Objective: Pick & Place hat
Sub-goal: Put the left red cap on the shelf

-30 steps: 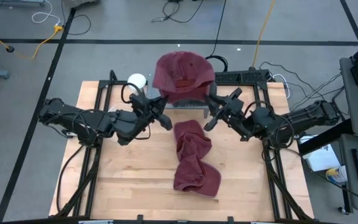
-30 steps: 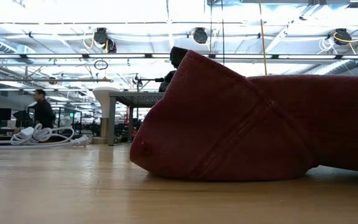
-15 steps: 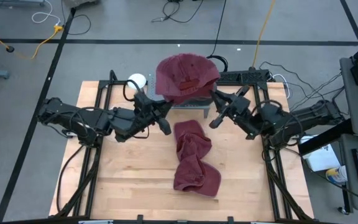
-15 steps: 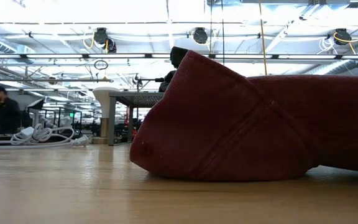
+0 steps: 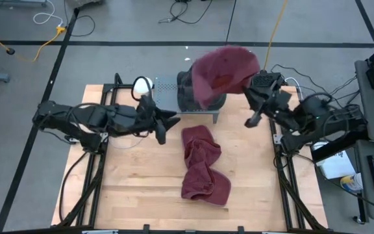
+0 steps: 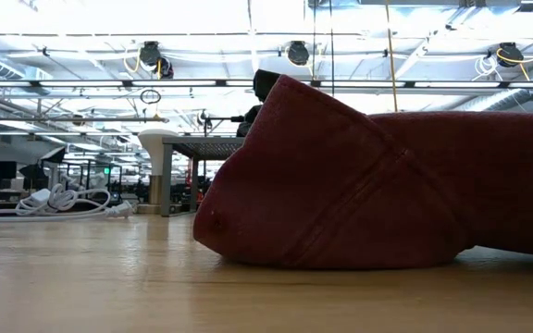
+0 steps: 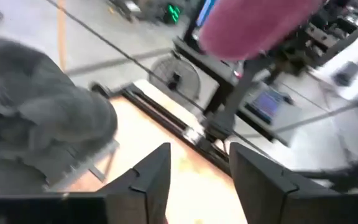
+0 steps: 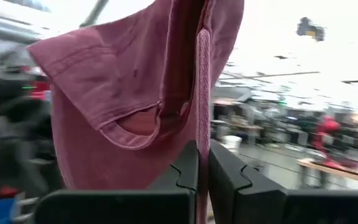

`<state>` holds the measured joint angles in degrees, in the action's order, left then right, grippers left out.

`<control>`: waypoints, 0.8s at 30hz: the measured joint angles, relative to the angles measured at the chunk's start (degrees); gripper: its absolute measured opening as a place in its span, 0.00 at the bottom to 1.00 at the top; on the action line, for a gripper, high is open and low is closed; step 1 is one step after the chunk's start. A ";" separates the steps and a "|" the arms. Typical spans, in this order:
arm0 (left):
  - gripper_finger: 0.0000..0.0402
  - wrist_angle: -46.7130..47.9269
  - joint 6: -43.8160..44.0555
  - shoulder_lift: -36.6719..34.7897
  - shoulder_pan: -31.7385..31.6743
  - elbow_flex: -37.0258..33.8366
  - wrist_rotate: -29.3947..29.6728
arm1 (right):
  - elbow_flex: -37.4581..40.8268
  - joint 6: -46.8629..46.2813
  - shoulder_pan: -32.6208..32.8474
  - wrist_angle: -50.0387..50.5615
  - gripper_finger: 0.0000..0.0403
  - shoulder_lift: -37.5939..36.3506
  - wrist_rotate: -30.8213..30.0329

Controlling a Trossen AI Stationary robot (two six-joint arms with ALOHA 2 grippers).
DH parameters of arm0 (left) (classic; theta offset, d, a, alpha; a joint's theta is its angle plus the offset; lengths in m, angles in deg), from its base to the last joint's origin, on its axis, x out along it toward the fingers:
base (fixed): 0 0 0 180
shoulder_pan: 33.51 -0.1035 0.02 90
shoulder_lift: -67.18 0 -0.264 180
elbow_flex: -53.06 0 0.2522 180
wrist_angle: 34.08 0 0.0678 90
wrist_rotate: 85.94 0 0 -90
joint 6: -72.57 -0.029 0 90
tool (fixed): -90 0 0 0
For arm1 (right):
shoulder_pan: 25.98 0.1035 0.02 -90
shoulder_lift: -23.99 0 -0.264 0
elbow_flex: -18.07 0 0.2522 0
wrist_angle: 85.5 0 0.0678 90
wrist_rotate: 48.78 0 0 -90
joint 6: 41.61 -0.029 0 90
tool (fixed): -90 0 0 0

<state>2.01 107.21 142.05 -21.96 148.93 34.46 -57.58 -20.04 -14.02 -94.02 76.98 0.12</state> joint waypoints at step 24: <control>0.50 -8.07 7.60 -3.78 -16.97 -2.53 -51.87 | 0.02 -7.52 -11.56 -6.98 0.01 4.33 47.47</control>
<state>-6.06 114.81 138.26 -38.93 146.40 -17.42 -57.56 -27.56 -25.58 -101.00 81.31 47.58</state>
